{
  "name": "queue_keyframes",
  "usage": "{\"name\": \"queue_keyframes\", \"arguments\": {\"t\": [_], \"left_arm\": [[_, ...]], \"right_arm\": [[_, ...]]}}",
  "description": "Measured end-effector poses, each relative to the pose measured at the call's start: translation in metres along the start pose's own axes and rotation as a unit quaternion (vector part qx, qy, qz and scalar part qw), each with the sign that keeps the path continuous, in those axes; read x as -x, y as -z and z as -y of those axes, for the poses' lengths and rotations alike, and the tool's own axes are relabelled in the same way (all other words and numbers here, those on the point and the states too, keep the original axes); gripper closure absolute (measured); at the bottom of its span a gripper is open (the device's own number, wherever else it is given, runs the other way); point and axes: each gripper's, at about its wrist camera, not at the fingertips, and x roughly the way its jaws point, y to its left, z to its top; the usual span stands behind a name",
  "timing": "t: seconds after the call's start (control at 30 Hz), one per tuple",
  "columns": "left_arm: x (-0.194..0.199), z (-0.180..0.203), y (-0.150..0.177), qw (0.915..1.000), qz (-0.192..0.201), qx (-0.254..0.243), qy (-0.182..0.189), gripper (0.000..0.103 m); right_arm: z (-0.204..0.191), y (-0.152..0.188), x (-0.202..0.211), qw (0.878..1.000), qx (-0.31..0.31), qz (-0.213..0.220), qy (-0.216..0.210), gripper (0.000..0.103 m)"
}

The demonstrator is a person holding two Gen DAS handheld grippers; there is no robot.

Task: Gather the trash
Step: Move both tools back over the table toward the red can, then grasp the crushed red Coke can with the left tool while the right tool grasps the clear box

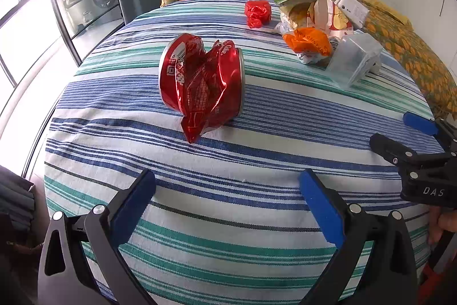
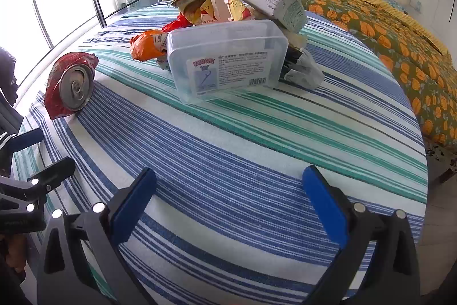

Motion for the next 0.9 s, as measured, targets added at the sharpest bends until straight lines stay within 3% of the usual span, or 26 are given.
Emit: {"name": "queue_keyframes", "arguments": {"t": [0.5,0.57,0.73,0.83,0.9], "left_arm": [[0.0,0.0,0.001,1.0,0.001,0.0,0.001,0.004],[0.0,-0.001,0.001,1.0,0.001,0.001,0.0,0.004],[0.0,0.0,0.001,1.0,0.001,0.001,0.0,0.004],[0.0,-0.001,0.0,1.0,0.001,0.001,0.001,0.004],[0.0,-0.001,0.0,1.0,0.001,0.001,0.0,0.004]], "right_arm": [[0.002,-0.002,0.001,1.0,-0.009,0.0,0.005,0.005],[0.007,-0.006,0.004,0.999,-0.039,-0.007,0.006,0.005],[0.004,-0.059,0.041,0.988,-0.128,0.085,-0.026,0.005],[-0.004,-0.089,0.02,0.985,-0.158,0.063,0.001,0.005],[0.006,-0.094,-0.005,0.976,-0.218,0.026,0.0,0.005]]}}
